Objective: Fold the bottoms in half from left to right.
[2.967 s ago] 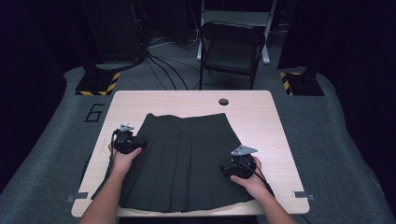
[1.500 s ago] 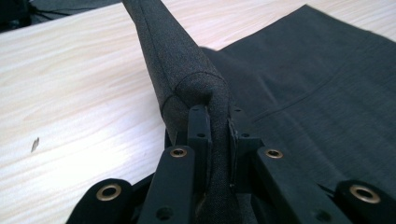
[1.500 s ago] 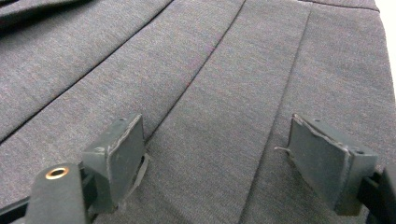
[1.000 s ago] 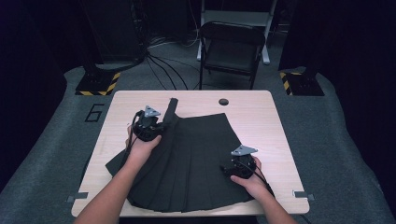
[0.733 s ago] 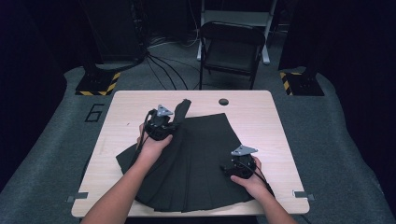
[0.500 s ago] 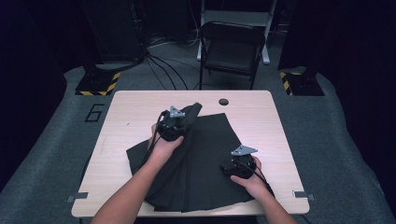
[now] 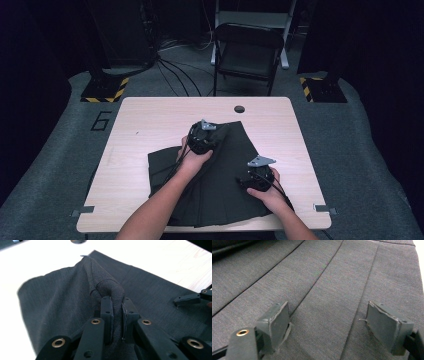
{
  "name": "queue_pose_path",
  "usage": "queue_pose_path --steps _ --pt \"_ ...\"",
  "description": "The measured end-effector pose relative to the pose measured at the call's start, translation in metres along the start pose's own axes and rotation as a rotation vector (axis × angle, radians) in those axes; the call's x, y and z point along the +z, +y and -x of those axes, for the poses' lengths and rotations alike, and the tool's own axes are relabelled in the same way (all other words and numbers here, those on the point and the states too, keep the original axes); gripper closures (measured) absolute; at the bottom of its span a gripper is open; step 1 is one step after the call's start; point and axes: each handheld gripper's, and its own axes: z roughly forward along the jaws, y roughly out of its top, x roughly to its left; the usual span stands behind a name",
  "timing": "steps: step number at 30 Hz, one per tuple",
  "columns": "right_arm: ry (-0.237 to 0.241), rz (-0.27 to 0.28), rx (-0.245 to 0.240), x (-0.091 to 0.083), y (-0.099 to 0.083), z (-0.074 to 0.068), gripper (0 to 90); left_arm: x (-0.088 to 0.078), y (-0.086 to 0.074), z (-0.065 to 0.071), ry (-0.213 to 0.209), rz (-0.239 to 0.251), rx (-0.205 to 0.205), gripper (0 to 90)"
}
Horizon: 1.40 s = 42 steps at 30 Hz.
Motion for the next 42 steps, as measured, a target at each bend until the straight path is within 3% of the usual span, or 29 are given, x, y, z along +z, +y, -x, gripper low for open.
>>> queue_pose_path --steps 6,10,12,15,18,19,22,23,25,28,35,40,42 --pt "0.001 -0.002 -0.001 0.0 0.0 0.0 18.7 0.017 -0.01 0.005 -0.023 -0.035 0.011 80.7" --pt "0.001 -0.001 0.0 0.0 0.0 0.0 18.7 0.017 -0.013 0.008 -0.036 -0.028 0.021 70.8" --pt "0.001 -0.001 -0.001 0.0 0.0 0.0 18.7 0.006 -0.014 0.003 -0.05 0.001 0.022 65.0" --pt "0.003 0.0 0.0 0.0 0.0 0.0 18.7 -0.01 -0.014 -0.004 -0.03 0.026 0.024 56.7" --pt "0.0 -0.001 0.0 0.0 0.0 0.0 18.7 -0.03 -0.016 -0.017 -0.018 0.048 0.028 52.8" --pt "0.0 -0.001 0.0 0.0 0.0 0.0 18.7 -0.03 -0.016 -0.017 -0.018 0.048 0.028 51.9" --pt "0.003 -0.002 0.0 0.0 0.0 0.0 18.7 -0.048 -0.022 -0.032 0.007 0.067 0.005 50.1" --pt "0.003 -0.002 0.0 0.0 0.0 0.0 18.7 -0.058 -0.028 -0.044 0.024 0.082 -0.012 48.4" --pt "0.003 0.0 0.0 0.0 0.0 0.0 18.7 -0.062 -0.032 -0.05 0.028 0.092 -0.026 47.9" --pt "0.003 -0.001 0.0 0.0 0.0 0.0 18.7 -0.076 -0.049 -0.075 0.065 0.097 -0.068 46.6" --pt "0.002 -0.001 0.0 0.0 0.0 0.0 18.7 -0.093 -0.077 -0.105 0.067 0.099 -0.106 45.7" --pt "0.002 -0.001 0.001 0.0 0.0 0.0 18.7 -0.099 -0.088 -0.112 0.076 0.102 -0.116 44.0" --pt "0.0 0.0 0.0 0.0 0.0 0.0 18.7 -0.101 -0.097 -0.12 0.089 0.102 -0.142 43.0"
